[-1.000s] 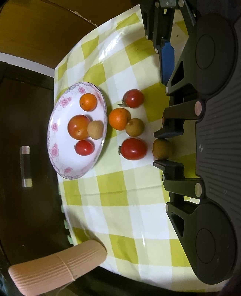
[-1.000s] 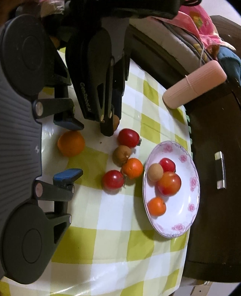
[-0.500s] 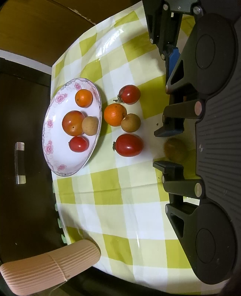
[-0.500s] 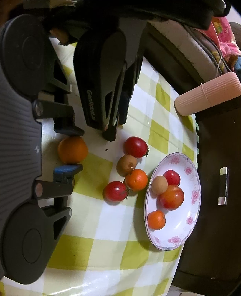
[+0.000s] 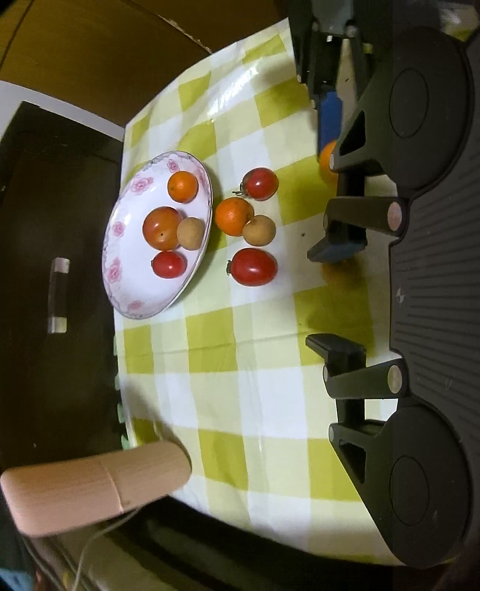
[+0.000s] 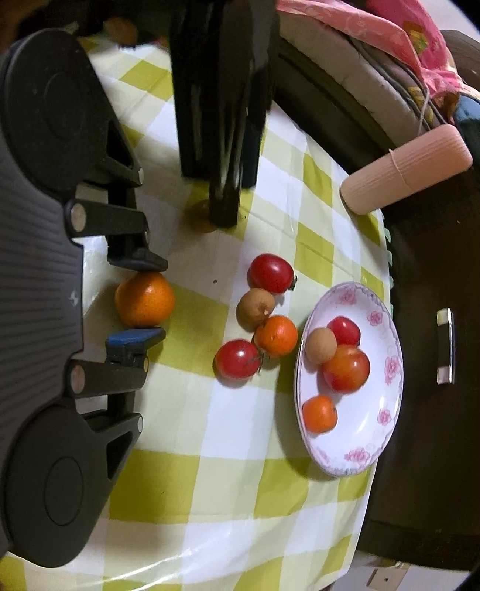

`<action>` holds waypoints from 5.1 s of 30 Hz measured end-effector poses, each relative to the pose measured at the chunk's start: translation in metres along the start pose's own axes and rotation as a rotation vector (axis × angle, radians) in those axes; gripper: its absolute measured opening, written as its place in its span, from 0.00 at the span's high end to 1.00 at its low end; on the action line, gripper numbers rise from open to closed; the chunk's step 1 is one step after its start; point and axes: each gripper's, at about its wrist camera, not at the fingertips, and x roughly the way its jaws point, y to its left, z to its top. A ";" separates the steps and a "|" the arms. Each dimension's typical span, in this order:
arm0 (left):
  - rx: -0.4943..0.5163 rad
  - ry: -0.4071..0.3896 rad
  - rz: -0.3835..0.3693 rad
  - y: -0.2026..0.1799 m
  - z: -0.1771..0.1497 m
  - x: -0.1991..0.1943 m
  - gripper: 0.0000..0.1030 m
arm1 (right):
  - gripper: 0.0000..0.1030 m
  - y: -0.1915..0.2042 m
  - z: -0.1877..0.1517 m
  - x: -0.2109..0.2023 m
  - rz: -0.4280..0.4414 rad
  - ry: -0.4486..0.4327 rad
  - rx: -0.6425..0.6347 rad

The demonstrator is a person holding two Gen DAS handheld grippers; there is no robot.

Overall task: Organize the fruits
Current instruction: 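Carry the orange tomato and brown kiwi in both grippers over the white bowl, then open the right gripper over the bowl while the left gripper releases the kiwi, then withdraw both open grippers from the bowl toward the remaining fruits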

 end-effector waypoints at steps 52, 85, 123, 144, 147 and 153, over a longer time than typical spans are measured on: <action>0.055 -0.032 -0.019 -0.029 0.016 0.011 0.68 | 0.69 -0.015 0.016 -0.013 -0.050 -0.082 0.068; -0.020 -0.092 -0.019 -0.021 0.082 0.050 0.69 | 0.69 -0.055 0.086 0.014 -0.091 -0.195 0.120; -0.023 -0.176 -0.004 -0.027 0.088 0.020 0.43 | 0.67 -0.056 0.093 -0.019 -0.153 -0.299 0.126; -0.014 -0.174 -0.014 -0.026 0.060 -0.016 0.39 | 0.67 -0.030 0.064 -0.049 -0.150 -0.279 0.118; -0.006 -0.163 -0.009 -0.026 0.054 -0.017 0.39 | 0.67 -0.026 0.059 -0.050 -0.152 -0.269 0.122; 0.006 -0.136 -0.002 -0.026 0.046 -0.015 0.39 | 0.67 -0.023 0.050 -0.046 -0.148 -0.240 0.123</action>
